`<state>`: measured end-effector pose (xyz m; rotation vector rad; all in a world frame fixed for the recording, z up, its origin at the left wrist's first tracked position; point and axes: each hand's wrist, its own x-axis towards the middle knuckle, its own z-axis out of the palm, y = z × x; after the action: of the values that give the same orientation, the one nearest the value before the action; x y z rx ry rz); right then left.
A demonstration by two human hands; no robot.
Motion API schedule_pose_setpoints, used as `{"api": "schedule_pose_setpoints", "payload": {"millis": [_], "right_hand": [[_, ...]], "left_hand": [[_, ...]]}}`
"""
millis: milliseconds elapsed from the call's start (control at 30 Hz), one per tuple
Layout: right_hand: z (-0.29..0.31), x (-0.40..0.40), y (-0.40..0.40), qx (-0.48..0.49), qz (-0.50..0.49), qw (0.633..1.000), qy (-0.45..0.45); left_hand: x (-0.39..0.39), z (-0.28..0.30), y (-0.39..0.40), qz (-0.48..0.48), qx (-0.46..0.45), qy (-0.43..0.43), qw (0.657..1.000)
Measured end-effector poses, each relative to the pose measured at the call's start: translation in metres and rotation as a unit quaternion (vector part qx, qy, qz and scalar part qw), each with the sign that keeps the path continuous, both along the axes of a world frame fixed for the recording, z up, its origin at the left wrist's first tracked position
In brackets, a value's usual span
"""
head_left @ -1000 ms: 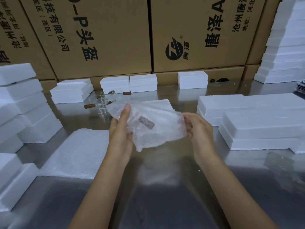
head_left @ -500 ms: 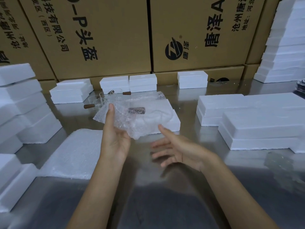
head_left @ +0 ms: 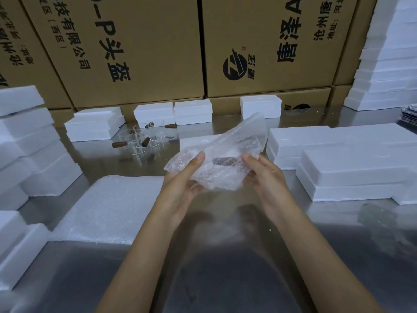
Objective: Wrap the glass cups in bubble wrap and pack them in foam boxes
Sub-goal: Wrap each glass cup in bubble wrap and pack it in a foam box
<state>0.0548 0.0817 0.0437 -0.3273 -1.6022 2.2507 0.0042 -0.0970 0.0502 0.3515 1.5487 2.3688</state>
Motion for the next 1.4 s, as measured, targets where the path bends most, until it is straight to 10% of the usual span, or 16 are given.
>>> {"api": "schedule_pose_setpoints", "payload": {"millis": [633, 1000, 1400], "right_hand": [[-0.007, -0.003, -0.011, 0.291, -0.009, 0.955, 0.058], [-0.006, 0.001, -0.022, 0.28, 0.005, 0.953, 0.118], [-0.038, -0.006, -0.021, 0.575, -0.03, 0.817, 0.042]], "left_hand": [[0.002, -0.012, 0.002, -0.096, -0.324, 0.11, 0.935], [0.005, -0.021, 0.015, 0.058, -0.288, 0.131, 0.947], [0.0, -0.018, 0.008, 0.054, -0.303, 0.187, 0.933]]}}
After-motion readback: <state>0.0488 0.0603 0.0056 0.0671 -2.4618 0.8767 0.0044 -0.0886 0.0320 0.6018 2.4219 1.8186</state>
